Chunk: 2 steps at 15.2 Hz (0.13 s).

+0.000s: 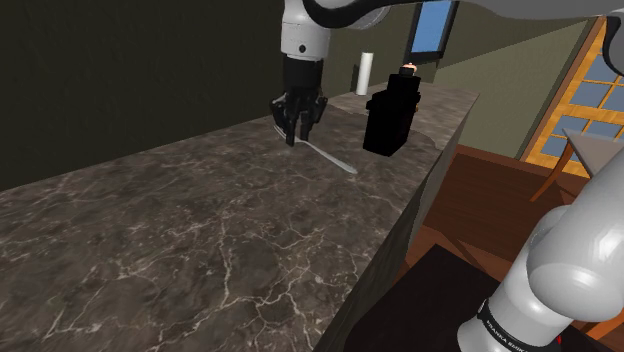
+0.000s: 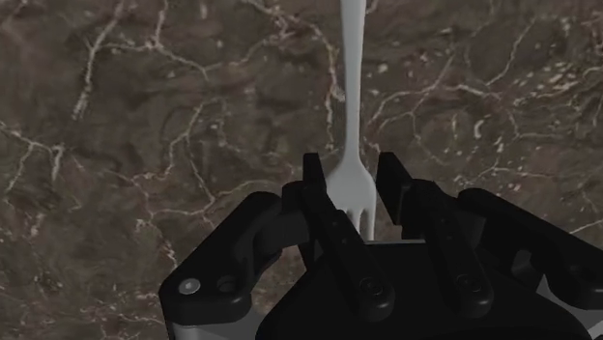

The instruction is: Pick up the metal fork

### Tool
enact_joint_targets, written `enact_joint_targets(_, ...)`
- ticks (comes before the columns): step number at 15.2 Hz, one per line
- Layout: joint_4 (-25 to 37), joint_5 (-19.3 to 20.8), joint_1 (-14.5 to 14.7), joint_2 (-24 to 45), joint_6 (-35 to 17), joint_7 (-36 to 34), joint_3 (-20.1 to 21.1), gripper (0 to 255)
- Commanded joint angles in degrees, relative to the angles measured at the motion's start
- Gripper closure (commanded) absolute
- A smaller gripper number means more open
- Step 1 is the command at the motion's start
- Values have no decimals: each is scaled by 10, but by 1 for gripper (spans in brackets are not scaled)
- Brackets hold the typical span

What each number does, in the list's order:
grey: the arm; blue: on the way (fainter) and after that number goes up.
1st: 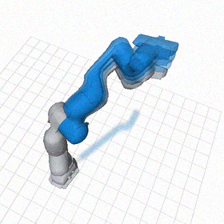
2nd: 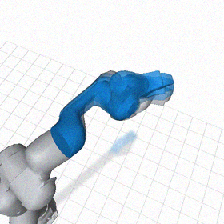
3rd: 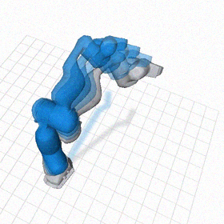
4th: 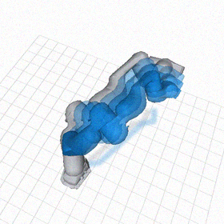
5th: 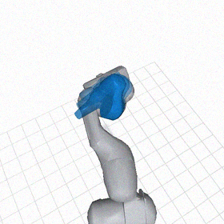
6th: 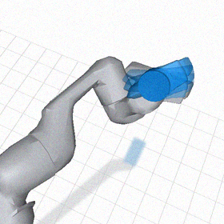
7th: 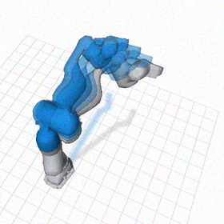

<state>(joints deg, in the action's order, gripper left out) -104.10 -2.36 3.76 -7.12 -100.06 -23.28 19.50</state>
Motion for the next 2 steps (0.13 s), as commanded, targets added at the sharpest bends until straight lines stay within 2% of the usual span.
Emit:
enact_joint_targets(1, 9, 0, 0, 0, 10, 0, 0, 255)
enact_joint_targets(2, 9, 0, 0, 0, 10, 0, 0, 255)
